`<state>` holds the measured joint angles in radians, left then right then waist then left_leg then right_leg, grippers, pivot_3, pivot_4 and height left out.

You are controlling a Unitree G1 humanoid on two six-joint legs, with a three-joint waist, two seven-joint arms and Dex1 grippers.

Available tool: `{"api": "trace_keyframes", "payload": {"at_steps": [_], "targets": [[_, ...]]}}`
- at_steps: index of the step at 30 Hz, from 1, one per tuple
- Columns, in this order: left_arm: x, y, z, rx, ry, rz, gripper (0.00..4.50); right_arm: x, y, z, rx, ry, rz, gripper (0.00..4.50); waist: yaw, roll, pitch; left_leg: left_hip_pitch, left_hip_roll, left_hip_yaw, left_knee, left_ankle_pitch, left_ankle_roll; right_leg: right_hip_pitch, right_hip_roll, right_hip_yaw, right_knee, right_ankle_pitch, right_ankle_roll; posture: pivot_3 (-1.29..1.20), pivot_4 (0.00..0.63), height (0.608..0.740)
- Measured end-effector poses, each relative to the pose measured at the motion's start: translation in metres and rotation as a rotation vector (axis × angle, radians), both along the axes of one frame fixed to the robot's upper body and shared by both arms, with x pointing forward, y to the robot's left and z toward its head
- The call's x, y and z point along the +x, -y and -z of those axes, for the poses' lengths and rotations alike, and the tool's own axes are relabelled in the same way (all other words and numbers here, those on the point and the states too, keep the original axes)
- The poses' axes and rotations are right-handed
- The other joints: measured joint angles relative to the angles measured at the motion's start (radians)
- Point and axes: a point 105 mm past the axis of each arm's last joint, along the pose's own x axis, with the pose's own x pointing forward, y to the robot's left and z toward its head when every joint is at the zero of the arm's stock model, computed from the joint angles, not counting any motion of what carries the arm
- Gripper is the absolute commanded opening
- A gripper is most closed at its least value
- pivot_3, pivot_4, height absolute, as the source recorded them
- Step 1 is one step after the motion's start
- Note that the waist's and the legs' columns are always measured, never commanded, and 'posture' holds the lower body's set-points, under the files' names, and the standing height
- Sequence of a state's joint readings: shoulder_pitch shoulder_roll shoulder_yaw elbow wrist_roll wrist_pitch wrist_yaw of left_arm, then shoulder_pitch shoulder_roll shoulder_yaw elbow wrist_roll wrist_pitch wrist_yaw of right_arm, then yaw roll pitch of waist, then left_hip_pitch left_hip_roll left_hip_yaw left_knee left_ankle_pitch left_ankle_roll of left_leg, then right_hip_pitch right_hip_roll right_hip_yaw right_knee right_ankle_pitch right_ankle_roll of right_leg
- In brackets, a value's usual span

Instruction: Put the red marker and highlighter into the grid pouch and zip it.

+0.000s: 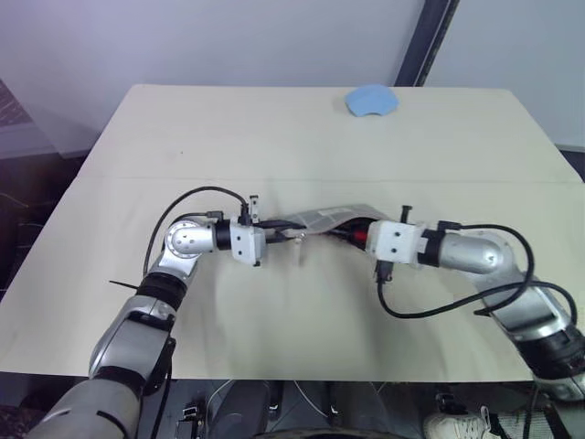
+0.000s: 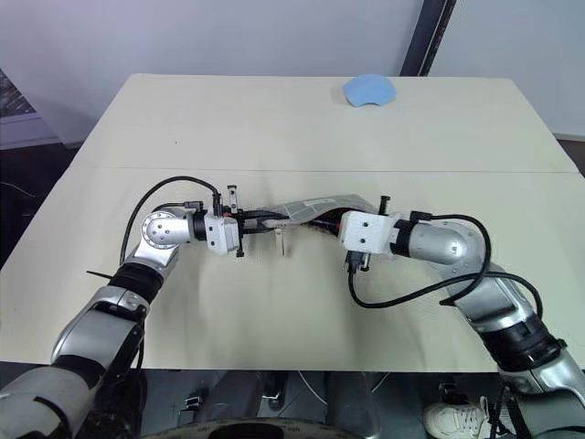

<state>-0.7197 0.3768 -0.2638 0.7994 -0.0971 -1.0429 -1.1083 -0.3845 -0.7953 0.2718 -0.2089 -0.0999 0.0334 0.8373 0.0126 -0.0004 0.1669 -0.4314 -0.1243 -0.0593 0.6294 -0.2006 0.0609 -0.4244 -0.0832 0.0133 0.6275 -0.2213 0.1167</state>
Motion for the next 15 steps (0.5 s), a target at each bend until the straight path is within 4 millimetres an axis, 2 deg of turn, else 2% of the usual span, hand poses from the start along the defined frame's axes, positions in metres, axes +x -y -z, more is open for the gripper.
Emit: {"api": "trace_keyframes", "payload": {"at_steps": [1,3,6,7,8,9,10,15], "targets": [[-0.001,0.002,-0.001,-0.004,0.0,0.012,0.0,0.002,-0.005,0.0,-0.008,0.027,-0.029,0.34,0.001,0.0,0.0,0.0,0.0,0.0,0.0,0.0,0.0,0.0,0.0,0.0,0.0,0.0,0.0,0.0,0.15,0.739],[-0.002,0.004,-0.003,-0.016,0.002,0.023,0.0,0.006,-0.01,0.0,-0.008,0.055,-0.057,1.4,0.002,0.0,0.0,0.0,0.0,0.0,0.0,0.0,0.0,0.0,0.0,0.0,0.0,0.0,0.0,0.0,0.15,0.739],[-0.002,0.006,-0.003,-0.018,0.001,0.025,0.0,0.004,-0.008,0.001,-0.003,0.07,-0.076,2.66,0.003,0.0,0.0,0.0,0.0,0.0,0.0,0.0,0.0,0.0,0.0,0.0,0.0,0.0,0.0,0.0,0.15,0.739],[-0.002,0.006,-0.003,-0.015,0.001,0.025,0.0,0.003,-0.004,0.001,0.019,0.072,-0.06,3.28,0.004,0.0,0.0,0.0,0.0,0.0,0.0,0.0,0.0,0.0,0.0,0.0,0.0,0.0,0.0,0.0,0.15,0.739],[-0.002,0.005,-0.002,-0.01,0.0,0.022,0.0,0.002,0.0,0.001,0.032,0.07,-0.044,3.53,0.003,0.0,0.0,0.0,0.0,0.0,-0.001,0.0,0.0,0.0,0.0,0.0,0.0,0.0,0.0,0.0,0.15,0.739],[-0.002,0.005,-0.002,-0.01,0.001,0.019,0.0,0.0,0.005,-0.001,0.08,0.056,-0.01,4.11,0.004,0.0,0.0,0.0,0.0,0.0,-0.001,0.0,0.0,0.0,0.0,0.0,0.0,0.0,0.0,0.0,0.15,0.739],[-0.001,0.003,-0.002,-0.009,-0.001,0.011,0.0,-0.004,0.01,-0.006,0.133,0.04,0.021,4.44,0.003,0.0,0.0,0.0,0.0,0.0,-0.001,0.0,0.0,-0.001,0.0,0.001,0.001,0.0,0.0,0.0,0.15,0.739],[0.001,0.001,0.005,-0.003,-0.014,-0.027,0.0,-0.038,0.024,-0.034,0.398,-0.079,0.116,4.44,0.001,0.0,0.0,0.0,0.0,-0.001,-0.002,0.0,0.0,-0.001,0.0,0.001,0.002,0.0,0.0,0.0,0.15,0.739]]}}
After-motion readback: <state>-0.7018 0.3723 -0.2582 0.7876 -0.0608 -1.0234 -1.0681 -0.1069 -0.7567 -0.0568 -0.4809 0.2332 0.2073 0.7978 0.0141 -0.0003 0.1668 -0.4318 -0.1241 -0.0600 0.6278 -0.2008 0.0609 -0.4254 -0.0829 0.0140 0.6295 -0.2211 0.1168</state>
